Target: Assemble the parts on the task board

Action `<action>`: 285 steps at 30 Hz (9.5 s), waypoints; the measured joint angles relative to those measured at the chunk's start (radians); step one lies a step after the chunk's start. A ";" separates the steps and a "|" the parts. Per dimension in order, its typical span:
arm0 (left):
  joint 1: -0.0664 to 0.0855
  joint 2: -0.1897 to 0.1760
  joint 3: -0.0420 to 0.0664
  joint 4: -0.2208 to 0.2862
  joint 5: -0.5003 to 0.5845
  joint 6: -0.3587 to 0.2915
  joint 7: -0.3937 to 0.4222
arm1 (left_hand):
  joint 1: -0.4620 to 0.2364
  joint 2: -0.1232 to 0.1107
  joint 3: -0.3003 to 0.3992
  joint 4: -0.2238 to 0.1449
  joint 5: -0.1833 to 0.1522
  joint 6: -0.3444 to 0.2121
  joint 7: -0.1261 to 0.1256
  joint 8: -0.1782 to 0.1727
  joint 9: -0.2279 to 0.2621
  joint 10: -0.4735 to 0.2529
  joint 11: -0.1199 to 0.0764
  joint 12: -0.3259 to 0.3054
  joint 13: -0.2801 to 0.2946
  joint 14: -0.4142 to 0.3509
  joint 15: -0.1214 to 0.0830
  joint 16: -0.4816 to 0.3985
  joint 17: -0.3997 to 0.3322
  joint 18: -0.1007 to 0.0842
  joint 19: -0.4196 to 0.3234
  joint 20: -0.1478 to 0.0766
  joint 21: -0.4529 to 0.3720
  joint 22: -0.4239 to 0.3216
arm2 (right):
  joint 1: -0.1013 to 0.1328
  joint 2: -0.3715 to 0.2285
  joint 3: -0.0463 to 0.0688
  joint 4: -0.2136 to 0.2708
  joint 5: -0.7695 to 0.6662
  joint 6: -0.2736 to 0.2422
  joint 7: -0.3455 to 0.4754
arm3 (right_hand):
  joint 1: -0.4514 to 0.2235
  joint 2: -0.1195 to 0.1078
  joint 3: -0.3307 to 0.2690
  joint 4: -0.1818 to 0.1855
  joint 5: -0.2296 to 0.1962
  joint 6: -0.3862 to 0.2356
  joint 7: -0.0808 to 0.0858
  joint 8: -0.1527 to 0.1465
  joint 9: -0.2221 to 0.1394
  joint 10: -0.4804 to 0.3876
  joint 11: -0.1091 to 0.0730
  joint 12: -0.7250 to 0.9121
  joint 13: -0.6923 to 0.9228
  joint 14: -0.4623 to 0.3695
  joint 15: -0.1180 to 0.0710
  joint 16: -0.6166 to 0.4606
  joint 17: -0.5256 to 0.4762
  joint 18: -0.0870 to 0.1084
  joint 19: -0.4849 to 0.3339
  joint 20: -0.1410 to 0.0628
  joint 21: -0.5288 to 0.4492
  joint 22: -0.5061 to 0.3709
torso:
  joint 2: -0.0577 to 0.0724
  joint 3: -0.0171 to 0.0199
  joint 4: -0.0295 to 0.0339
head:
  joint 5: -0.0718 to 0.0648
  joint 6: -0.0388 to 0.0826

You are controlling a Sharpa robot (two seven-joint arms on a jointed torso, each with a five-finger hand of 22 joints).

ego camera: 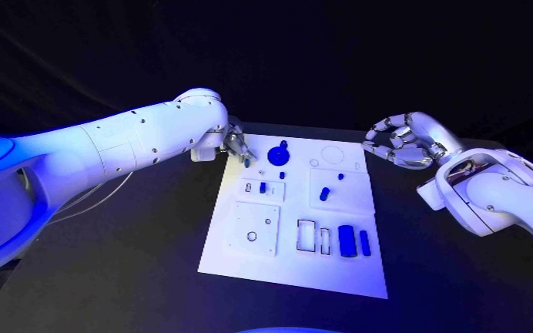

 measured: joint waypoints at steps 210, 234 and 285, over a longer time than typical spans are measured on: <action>-0.057 -0.171 -0.019 0.335 -0.009 -0.097 -0.006 | -0.022 -0.077 0.322 -0.077 0.007 0.108 -0.057 0.057 0.039 0.118 -0.046 0.078 0.081 0.000 -0.036 0.000 0.000 0.000 -0.004 -0.025 0.043 0.000 | -0.007 -0.009 0.000 0.003 0.000 -0.026 0.012 | 0.000 0.000 0.000 0.000 0.000 0.000 0.000 0.004 0.005 0.000 0.000 0.000 -0.001 -0.004 -0.004 0.000 0.000 0.000 -0.004 -0.004 0.000 -0.001 | -0.002 0.0014 0.0081 | 0.008 -0.030; -0.061 -0.171 -0.021 0.324 0.001 -0.099 -0.019 | -0.089 -0.067 0.154 0.003 0.008 0.120 -0.052 0.042 0.039 0.121 -0.043 0.077 0.089 0.000 -0.036 0.000 0.000 0.000 -0.004 -0.025 0.046 0.000 | -0.006 -0.012 0.000 0.005 0.000 -0.034 0.013 | 0.000 0.000 0.000 0.000 0.000 0.000 0.000 0.004 0.004 0.000 0.000 -0.004 0.000 -0.004 -0.004 -0.004 0.000 0.000 -0.004 -0.004 -0.004 0.000 | -0.003 0.0013 0.0081 | 0.006 -0.028; -0.152 -0.090 -0.032 0.306 -0.451 -0.613 0.532 | 0.347 -0.122 0.097 -0.097 0.006 -0.067 0.049 -0.282 -0.214 -0.423 0.084 -0.598 -0.721 -0.071 0.062 -0.212 -0.187 0.069 -0.133 0.063 -0.232 -0.235 | -0.010 -0.003 0.000 -0.011 0.001 -0.038 0.033 | -0.003 0.003 0.000 0.000 0.000 -0.017 0.003 0.004 0.004 -0.082 -0.003 -0.079 0.000 -0.004 -0.004 -0.027 0.000 0.000 -0.004 -0.004 -0.071 -0.001 | -0.001 0.0020 0.0054 | -0.029 0.003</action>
